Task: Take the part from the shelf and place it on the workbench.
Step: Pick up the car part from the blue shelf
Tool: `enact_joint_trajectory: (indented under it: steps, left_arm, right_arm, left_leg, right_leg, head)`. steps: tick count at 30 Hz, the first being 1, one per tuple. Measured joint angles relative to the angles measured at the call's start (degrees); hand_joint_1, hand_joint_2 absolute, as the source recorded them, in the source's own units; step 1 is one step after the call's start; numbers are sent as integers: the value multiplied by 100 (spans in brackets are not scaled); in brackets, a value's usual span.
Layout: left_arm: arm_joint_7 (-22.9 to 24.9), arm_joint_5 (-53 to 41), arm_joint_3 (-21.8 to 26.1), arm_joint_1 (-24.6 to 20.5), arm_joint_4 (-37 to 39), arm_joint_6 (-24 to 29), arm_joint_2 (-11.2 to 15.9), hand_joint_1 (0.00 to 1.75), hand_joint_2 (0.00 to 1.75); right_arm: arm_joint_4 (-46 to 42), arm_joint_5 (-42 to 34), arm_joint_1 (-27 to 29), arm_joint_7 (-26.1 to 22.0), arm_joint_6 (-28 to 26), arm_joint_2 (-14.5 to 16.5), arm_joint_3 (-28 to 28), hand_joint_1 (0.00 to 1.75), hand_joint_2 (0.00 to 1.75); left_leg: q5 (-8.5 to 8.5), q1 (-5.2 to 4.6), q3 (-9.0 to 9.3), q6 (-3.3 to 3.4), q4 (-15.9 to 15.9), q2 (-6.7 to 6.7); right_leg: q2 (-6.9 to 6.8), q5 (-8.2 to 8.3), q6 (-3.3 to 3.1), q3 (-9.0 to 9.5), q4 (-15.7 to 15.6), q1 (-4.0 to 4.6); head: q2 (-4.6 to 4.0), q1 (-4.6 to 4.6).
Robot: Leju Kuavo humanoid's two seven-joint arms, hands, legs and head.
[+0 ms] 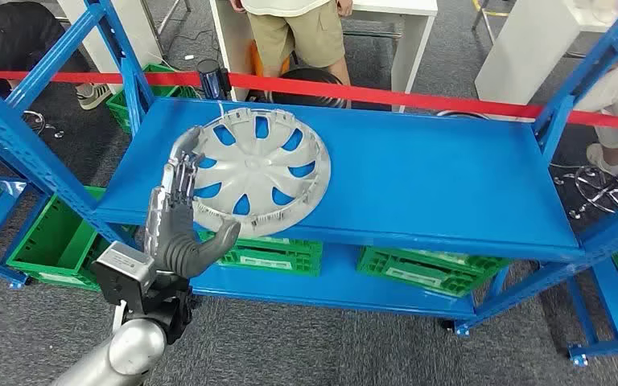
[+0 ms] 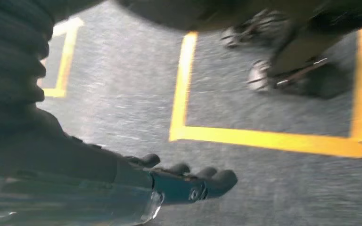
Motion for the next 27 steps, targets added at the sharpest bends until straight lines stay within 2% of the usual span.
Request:
enact_joint_trajectory:
  steps: [2, 3, 4, 5, 6, 7, 8, 9, 10, 11, 12, 13, 14, 15, 18, 19, 24, 27]
  left_arm:
    - [-25, 0, -2, 4, -10, 9, 3, 0, 0]
    - [-43, 0, -4, 8, -18, 17, 7, 0, 0]
    - [-56, 0, -6, 11, -20, 20, 8, 0, 0]
    - [-62, 0, -7, 14, -19, 20, 10, 0, 0]
    - [-64, 0, -9, 17, -19, 20, 13, 0, 0]
    - [-66, 0, -10, 21, -19, 20, 16, 0, 0]
    - [-66, 0, -13, 24, -19, 19, 19, 0, 0]
    - [-67, 1, -16, 27, -18, 18, 20, 0, 0]
    - [-68, 4, -21, 29, -16, 15, 21, 0, 0]
    - [-72, 15, -29, 29, -9, 10, 20, 0, 0]
    - [-78, 28, -36, 30, 0, 3, 19, 0, 0]
    - [-90, 47, -43, 30, 8, -10, 18, 0, 0]
    - [-106, 63, -48, 28, 14, -25, 16, 0, 0]
    - [-124, 71, -51, 22, 16, -41, 16, 0, 0]
    - [-163, 84, -56, 0, 16, -82, 15, 0, 0]
    - [-174, 94, -57, -3, 16, -94, 14, 0, 0]
    - [-222, 172, -61, -14, 15, -157, 12, 0, 0]
    - [-225, 181, -62, -16, 14, -182, 12, 0, 0]
  right_arm:
    - [2, 2, 1, 8, -2, 7, -1, 0, 175]
    - [4, 4, 1, 14, 0, 19, -1, 0, 175]
    - [5, 6, 0, 21, 1, 33, -1, 0, 175]
    - [6, 7, 0, 26, 3, 46, 0, 0, 175]
    - [7, 9, 1, 29, 4, 56, 1, 0, 175]
    - [8, 11, 5, 31, 3, 61, 2, 0, 175]
    - [10, 14, 9, 32, 0, 62, 4, 0, 175]
    - [11, 17, 10, 32, -5, 63, 10, 0, 175]
    - [13, 18, 13, 32, -15, 61, 16, 0, 175]
    - [15, 12, 12, 32, -28, 57, 22, 0, 175]
    - [18, 3, 8, 32, -40, 52, 27, 0, 175]
    - [20, -7, 7, 31, -51, 47, 28, 0, 175]
    - [21, -20, 3, 31, -57, 43, 28, 0, 175]
    - [22, -29, 2, 29, -60, 40, 28, 0, 175]
    - [23, -53, 3, 24, -62, 32, 28, 0, 175]
    - [23, -61, 2, 19, -62, 31, 28, 0, 175]
    - [23, -115, 1, -31, -60, 32, 29, 0, 175]
    - [23, -137, -2, -34, -60, 33, 28, 0, 175]
  left_leg:
    - [73, -6, -204, -44, 333, 69]
    - [67, -2, -415, -86, 638, 116]
    - [-30, 13, -641, -131, 918, 154]
    - [-211, 38, -845, -171, 1111, 167]
    - [-387, 69, -1008, -211, 1206, 175]
    - [-471, 101, -1106, -251, 1177, 179]
    - [-393, 135, -1132, -292, 1011, 184]
    - [-149, 171, -1101, -338, 734, 188]
    - [178, 209, -1049, -383, 414, 186]
    - [396, 230, -1007, -378, 151, 186]
    - [553, 237, -984, -337, -3, 182]
    - [598, 233, -986, -268, -52, 177]
    - [573, 221, -988, -190, -46, 175]
    - [613, 217, -985, -149, -38, 168]
    - [614, 210, -981, -115, -45, 147]
    - [604, 204, -979, -100, -45, 140]
    - [556, 168, -947, -26, -45, 111]
    - [540, 139, -937, 0, -43, 105]
  right_leg:
    - [3, -7, -6, 96, -97, -29]
    - [7, -22, -8, 181, -177, -61]
    - [18, -50, -8, 254, -223, -81]
    - [28, -91, 0, 316, -244, -103]
    - [42, -142, 24, 378, -251, -127]
    - [55, -200, 54, 444, -246, -152]
    - [69, -263, 89, 512, -233, -181]
    - [83, -329, 130, 580, -211, -210]
    - [95, -395, 176, 628, -181, -231]
    - [112, -455, 223, 656, -138, -243]
    - [123, -505, 270, 659, -101, -245]
    - [131, -542, 311, 652, -77, -243]
    - [134, -575, 335, 651, -62, -243]
    - [130, -589, 325, 655, -66, -245]
    - [126, -587, 223, 686, -91, -250]
    - [125, -584, 210, 694, -100, -251]
    - [114, -606, 175, 757, -152, -275]
    - [106, -627, 211, 766, -162, -297]
  head:
    - [0, -15]
    - [0, -24]
    - [0, -34]
    - [0, -38]
    - [0, -42]
    - [0, -43]
    - [0, -44]
    - [0, -46]
    - [0, -51]
    - [0, -58]
    - [0, -65]
    - [0, -71]
    - [0, -72]
    - [0, -71]
    - [0, -68]
    - [0, -68]
    - [0, -68]
    - [0, -69]
